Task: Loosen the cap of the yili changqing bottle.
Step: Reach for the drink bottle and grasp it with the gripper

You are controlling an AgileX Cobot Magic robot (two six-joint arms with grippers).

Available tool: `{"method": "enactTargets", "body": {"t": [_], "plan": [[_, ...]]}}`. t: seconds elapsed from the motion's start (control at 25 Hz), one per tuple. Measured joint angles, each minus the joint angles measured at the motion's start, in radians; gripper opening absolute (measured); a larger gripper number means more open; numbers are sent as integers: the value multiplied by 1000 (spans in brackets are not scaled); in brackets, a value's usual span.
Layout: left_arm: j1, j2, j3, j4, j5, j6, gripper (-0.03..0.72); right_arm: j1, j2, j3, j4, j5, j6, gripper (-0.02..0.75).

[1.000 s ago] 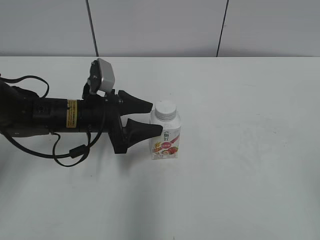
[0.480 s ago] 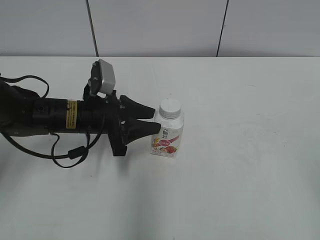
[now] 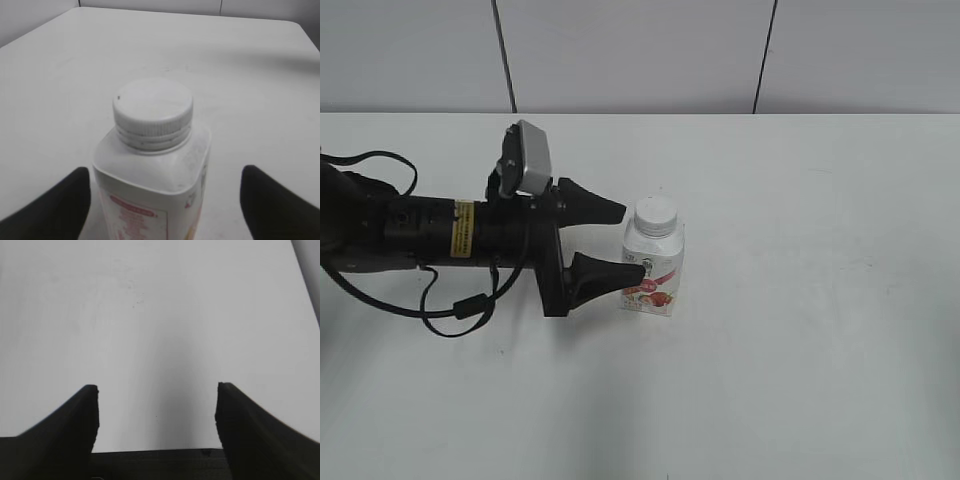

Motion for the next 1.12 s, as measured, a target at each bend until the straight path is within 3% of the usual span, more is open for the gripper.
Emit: {"method": "enactTargets", "body": {"t": [0.2, 0.56, 1.12], "plan": [[4, 7, -31, 18, -1, 3, 609, 0, 9, 0, 123, -54, -109, 573], [2, 61, -100, 52, -7, 3, 591, 0, 9, 0, 140, -59, -124, 573], [-33, 61, -102, 47, 15, 3, 445, 0, 10, 0, 159, -78, -126, 573]]}}
